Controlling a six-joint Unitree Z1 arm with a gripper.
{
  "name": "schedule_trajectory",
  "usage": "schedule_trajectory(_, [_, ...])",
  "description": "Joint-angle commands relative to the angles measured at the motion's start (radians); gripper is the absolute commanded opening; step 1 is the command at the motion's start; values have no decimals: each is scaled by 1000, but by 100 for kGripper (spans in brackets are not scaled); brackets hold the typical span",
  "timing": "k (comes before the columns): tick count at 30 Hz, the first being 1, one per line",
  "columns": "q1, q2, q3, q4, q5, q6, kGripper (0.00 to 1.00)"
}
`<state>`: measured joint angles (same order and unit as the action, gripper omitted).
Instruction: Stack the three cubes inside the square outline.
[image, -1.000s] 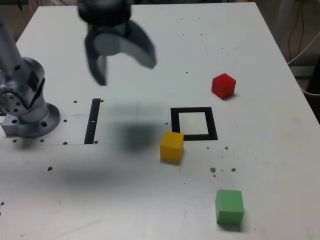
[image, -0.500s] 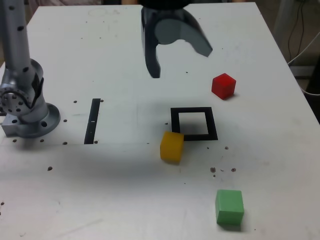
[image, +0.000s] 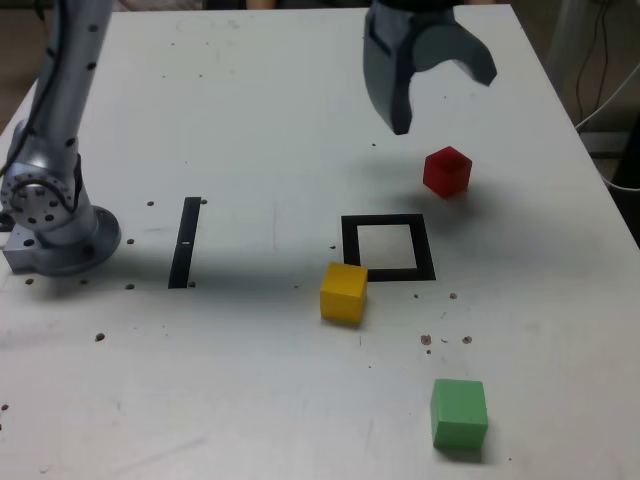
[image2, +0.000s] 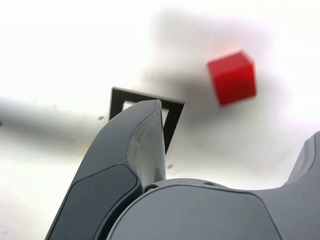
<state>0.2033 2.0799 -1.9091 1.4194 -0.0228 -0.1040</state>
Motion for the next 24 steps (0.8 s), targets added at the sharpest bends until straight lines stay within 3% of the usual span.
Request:
schedule_trajectory(1, [6,37,-17,-1,15,-14,97])
schedule_trajectory(16, [-26,172,-30,-37,22,-58,97])
schedule_trajectory(24, [-39,208,-30,-61,27,-72,89])
